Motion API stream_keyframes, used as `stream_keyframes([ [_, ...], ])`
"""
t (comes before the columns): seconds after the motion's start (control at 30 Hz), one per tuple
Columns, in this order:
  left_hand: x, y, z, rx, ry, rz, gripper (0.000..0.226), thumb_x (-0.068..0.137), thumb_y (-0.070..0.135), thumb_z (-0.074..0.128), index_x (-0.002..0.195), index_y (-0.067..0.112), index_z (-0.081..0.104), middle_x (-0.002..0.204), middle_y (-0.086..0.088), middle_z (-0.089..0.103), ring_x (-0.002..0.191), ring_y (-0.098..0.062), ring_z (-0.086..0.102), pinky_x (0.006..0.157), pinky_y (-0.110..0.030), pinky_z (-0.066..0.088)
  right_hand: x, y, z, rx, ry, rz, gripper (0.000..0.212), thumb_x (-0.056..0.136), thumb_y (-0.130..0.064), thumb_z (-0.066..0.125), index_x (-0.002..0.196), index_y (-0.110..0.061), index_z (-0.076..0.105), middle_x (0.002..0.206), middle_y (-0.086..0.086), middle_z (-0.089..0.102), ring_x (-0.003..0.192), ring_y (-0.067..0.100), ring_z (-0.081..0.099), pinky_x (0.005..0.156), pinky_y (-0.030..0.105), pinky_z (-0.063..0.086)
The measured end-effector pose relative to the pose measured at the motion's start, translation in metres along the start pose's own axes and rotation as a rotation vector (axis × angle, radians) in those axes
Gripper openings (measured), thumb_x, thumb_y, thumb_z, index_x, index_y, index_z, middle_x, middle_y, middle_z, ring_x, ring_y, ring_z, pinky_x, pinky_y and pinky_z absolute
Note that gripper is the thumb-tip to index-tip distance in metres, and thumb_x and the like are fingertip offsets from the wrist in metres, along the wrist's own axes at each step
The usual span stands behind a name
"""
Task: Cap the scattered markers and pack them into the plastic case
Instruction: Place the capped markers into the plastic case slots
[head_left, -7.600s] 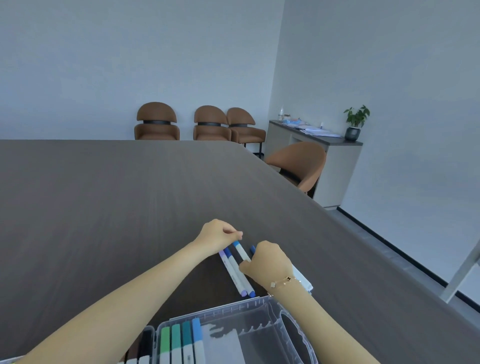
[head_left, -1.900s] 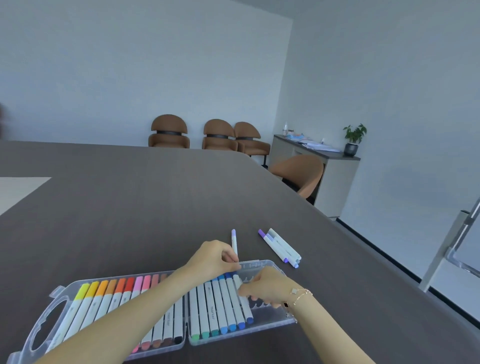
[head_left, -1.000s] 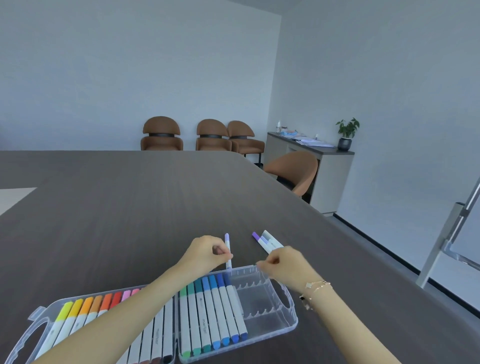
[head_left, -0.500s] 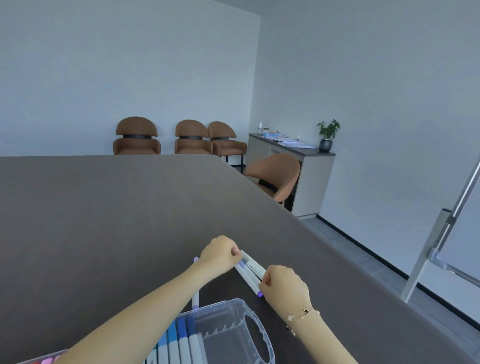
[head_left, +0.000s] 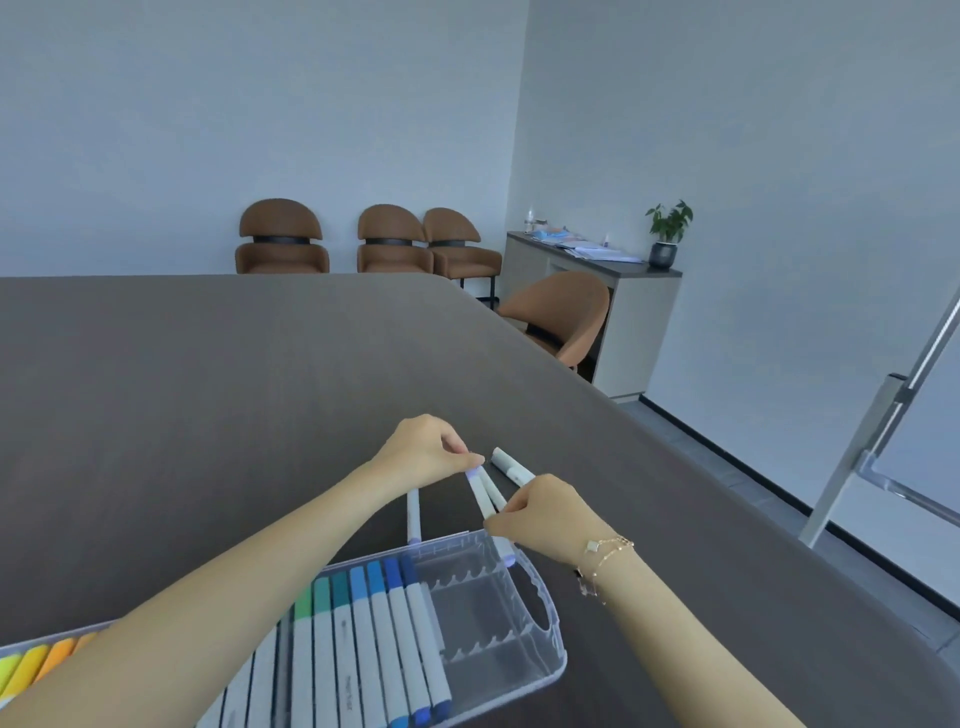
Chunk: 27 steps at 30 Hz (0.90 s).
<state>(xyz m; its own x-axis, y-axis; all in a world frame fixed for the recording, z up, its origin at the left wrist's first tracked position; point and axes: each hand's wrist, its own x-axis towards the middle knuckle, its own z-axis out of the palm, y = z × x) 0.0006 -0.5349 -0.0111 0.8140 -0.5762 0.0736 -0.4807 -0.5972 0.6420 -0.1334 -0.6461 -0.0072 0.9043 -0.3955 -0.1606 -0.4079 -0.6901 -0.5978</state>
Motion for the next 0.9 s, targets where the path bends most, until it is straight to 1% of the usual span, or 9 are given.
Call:
stream_keyframes([
  [0.1, -0.03, -0.006, -0.014, -0.02, -0.03, -0.011, 0.021, 0.079, 0.041, 0.072, 0.082, 0.02, 0.071, 0.092, 0.005, 0.068, 0.088, -0.008, 0.059, 0.075, -0.024, 0.044, -0.023, -0.014, 0.004, 0.0, -0.144, 0.0, 0.031, 0.081, -0.03, 0.062, 0.055, -0.013, 0.056, 0.042, -0.006, 0.035, 0.042, 0.009, 0.031, 0.042, 0.015, 0.028],
  [0.2, -0.059, -0.019, -0.017, -0.034, -0.081, -0.022, 0.018, 0.079, 0.041, 0.072, 0.078, 0.022, 0.072, 0.085, 0.009, 0.067, 0.084, -0.005, 0.059, 0.072, -0.021, 0.043, -0.045, -0.019, 0.014, -0.027, -0.253, 0.003, 0.031, 0.081, -0.033, 0.061, 0.058, -0.013, 0.057, 0.049, -0.003, 0.034, 0.041, 0.009, 0.029, 0.044, 0.017, 0.03],
  [0.33, -0.086, -0.035, -0.014, -0.05, -0.144, -0.026, 0.017, 0.076, 0.042, 0.074, 0.066, 0.028, 0.072, 0.079, 0.007, 0.07, 0.08, -0.009, 0.064, 0.072, -0.025, 0.051, -0.066, -0.019, 0.028, -0.034, -0.325, -0.013, 0.028, 0.083, -0.034, 0.061, 0.064, -0.013, 0.06, 0.055, -0.008, 0.048, 0.041, 0.005, 0.033, 0.043, 0.014, 0.03],
  [0.43, -0.097, -0.038, -0.012, -0.081, -0.107, -0.012, 0.014, 0.077, 0.039, 0.074, 0.074, 0.025, 0.072, 0.081, 0.009, 0.07, 0.079, -0.005, 0.064, 0.065, -0.015, 0.045, -0.07, -0.02, 0.033, -0.033, -0.312, -0.036, 0.024, 0.085, -0.032, 0.062, 0.071, -0.012, 0.062, 0.061, -0.008, 0.053, 0.033, 0.003, 0.038, 0.039, 0.01, 0.03],
  [0.47, -0.098, -0.038, -0.01, -0.086, -0.092, -0.011, 0.015, 0.077, 0.039, 0.074, 0.077, 0.024, 0.072, 0.081, 0.009, 0.069, 0.078, -0.003, 0.063, 0.063, -0.012, 0.043, -0.071, -0.019, 0.034, -0.04, -0.297, -0.052, 0.024, 0.085, -0.031, 0.062, 0.07, -0.013, 0.062, 0.061, -0.008, 0.053, 0.036, 0.001, 0.041, 0.04, 0.009, 0.031],
  [0.53, -0.1, -0.038, -0.009, -0.086, -0.083, -0.007, 0.015, 0.077, 0.038, 0.074, 0.079, 0.024, 0.072, 0.082, 0.009, 0.069, 0.077, -0.004, 0.063, 0.063, -0.012, 0.043, -0.071, -0.017, 0.034, -0.056, -0.284, -0.084, 0.025, 0.085, -0.032, 0.063, 0.069, -0.013, 0.062, 0.064, -0.005, 0.053, 0.048, 0.003, 0.044, 0.05, 0.01, 0.034],
  [0.67, -0.102, -0.039, -0.007, -0.012, -0.055, 0.036, 0.011, 0.077, 0.036, 0.075, 0.078, 0.027, 0.069, 0.084, 0.01, 0.066, 0.078, -0.004, 0.061, 0.064, -0.012, 0.042, -0.069, -0.013, 0.034, -0.092, -0.296, -0.1, 0.03, 0.084, -0.038, 0.066, 0.088, -0.008, 0.072, 0.08, 0.0, 0.058, 0.067, 0.007, 0.047, 0.061, 0.015, 0.039],
  [0.8, -0.1, -0.042, -0.002, -0.021, -0.039, 0.034, 0.014, 0.076, 0.037, 0.075, 0.076, 0.028, 0.065, 0.079, 0.012, 0.066, 0.074, -0.002, 0.062, 0.062, -0.012, 0.043, -0.065, -0.007, 0.037, -0.053, -0.279, -0.104, 0.031, 0.082, -0.039, 0.068, 0.091, -0.01, 0.074, 0.074, -0.007, 0.06, 0.069, 0.006, 0.051, 0.066, 0.015, 0.041],
  [0.9, -0.097, -0.043, 0.001, -0.055, -0.041, 0.01, 0.017, 0.075, 0.038, 0.076, 0.077, 0.026, 0.064, 0.078, 0.01, 0.067, 0.071, -0.003, 0.063, 0.06, -0.012, 0.045, -0.061, -0.006, 0.041, -0.099, -0.272, -0.093, 0.033, 0.082, -0.041, 0.068, 0.089, -0.009, 0.072, 0.078, 0.0, 0.06, 0.069, 0.007, 0.05, 0.066, 0.017, 0.041],
])
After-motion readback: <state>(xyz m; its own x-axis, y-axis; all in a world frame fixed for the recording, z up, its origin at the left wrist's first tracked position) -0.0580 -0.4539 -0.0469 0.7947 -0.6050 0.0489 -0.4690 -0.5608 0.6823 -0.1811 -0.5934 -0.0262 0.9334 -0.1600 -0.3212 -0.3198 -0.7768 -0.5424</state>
